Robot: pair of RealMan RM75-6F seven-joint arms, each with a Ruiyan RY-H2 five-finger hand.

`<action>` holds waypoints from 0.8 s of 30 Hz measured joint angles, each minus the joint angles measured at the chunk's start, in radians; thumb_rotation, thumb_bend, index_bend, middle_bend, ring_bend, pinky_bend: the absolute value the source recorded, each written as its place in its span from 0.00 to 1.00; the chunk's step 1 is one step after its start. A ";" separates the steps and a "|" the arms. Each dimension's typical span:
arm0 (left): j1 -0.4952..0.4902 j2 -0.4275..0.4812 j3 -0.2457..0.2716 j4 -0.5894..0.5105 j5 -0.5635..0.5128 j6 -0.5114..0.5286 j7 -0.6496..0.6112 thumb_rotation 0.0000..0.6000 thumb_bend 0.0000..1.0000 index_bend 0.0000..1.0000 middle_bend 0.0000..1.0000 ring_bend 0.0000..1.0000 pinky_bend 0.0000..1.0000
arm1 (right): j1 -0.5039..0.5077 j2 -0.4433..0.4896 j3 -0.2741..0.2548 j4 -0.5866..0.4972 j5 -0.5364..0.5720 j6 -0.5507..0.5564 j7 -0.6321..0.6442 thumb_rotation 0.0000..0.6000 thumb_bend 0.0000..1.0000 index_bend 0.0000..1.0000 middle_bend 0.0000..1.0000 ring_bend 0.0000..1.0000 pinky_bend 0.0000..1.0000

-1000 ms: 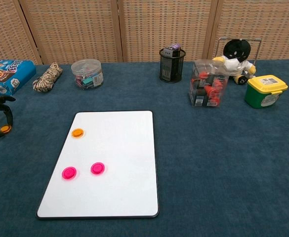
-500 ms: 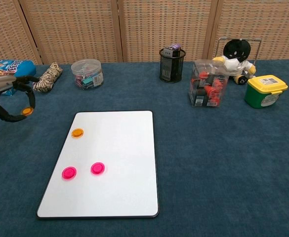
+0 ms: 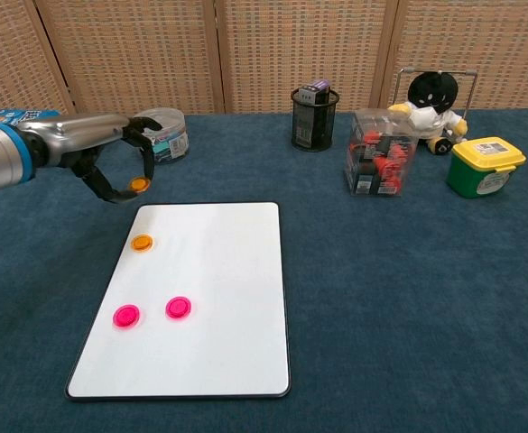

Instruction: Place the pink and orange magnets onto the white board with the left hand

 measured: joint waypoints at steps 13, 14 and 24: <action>-0.062 -0.106 0.025 0.048 -0.102 0.001 0.066 1.00 0.37 0.54 0.00 0.00 0.00 | 0.002 0.003 -0.002 0.002 -0.001 -0.005 0.007 1.00 0.00 0.00 0.00 0.00 0.00; -0.062 -0.110 0.027 0.054 -0.104 0.001 0.064 1.00 0.37 0.54 0.00 0.00 0.00 | 0.002 0.003 -0.002 0.002 -0.002 -0.005 0.007 1.00 0.00 0.00 0.00 0.00 0.00; -0.066 -0.153 0.047 0.111 -0.103 0.005 0.037 1.00 0.37 0.54 0.00 0.00 0.00 | 0.001 0.003 -0.003 0.002 -0.002 -0.004 0.011 1.00 0.00 0.00 0.00 0.00 0.00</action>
